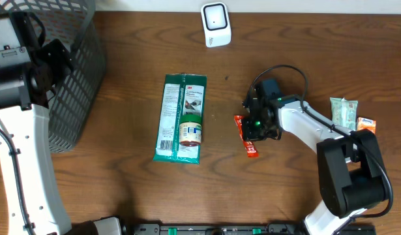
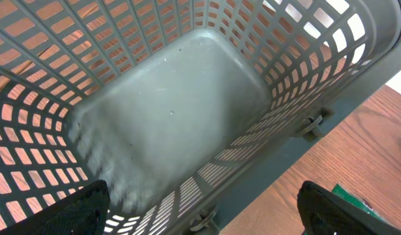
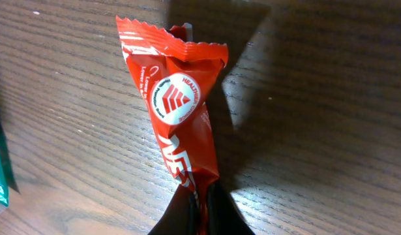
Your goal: Scan the item barcode
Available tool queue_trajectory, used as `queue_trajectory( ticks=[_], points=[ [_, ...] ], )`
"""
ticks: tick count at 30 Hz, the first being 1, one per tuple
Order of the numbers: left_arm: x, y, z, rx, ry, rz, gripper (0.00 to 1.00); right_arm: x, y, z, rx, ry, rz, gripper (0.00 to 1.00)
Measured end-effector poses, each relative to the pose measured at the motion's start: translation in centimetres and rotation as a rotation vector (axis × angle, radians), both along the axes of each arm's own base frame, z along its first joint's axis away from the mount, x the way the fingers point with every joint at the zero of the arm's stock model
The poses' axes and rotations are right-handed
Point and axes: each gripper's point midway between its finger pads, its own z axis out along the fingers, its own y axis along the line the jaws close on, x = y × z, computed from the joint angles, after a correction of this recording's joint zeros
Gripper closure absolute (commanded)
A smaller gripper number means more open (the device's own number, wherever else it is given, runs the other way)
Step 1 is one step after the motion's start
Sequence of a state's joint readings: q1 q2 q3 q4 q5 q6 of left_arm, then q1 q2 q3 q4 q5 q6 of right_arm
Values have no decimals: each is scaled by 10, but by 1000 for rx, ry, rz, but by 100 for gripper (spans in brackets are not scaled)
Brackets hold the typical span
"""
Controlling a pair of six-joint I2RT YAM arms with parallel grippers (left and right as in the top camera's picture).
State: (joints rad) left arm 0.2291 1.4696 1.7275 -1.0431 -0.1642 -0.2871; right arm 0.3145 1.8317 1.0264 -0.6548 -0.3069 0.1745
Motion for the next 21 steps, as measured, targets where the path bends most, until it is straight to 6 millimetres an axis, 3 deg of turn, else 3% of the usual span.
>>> queue_trajectory(
  ticks=[21],
  points=[
    [0, 0, 0, 0, 0, 0, 7, -1, 20, 1, -26, -51, 75, 99]
  ],
)
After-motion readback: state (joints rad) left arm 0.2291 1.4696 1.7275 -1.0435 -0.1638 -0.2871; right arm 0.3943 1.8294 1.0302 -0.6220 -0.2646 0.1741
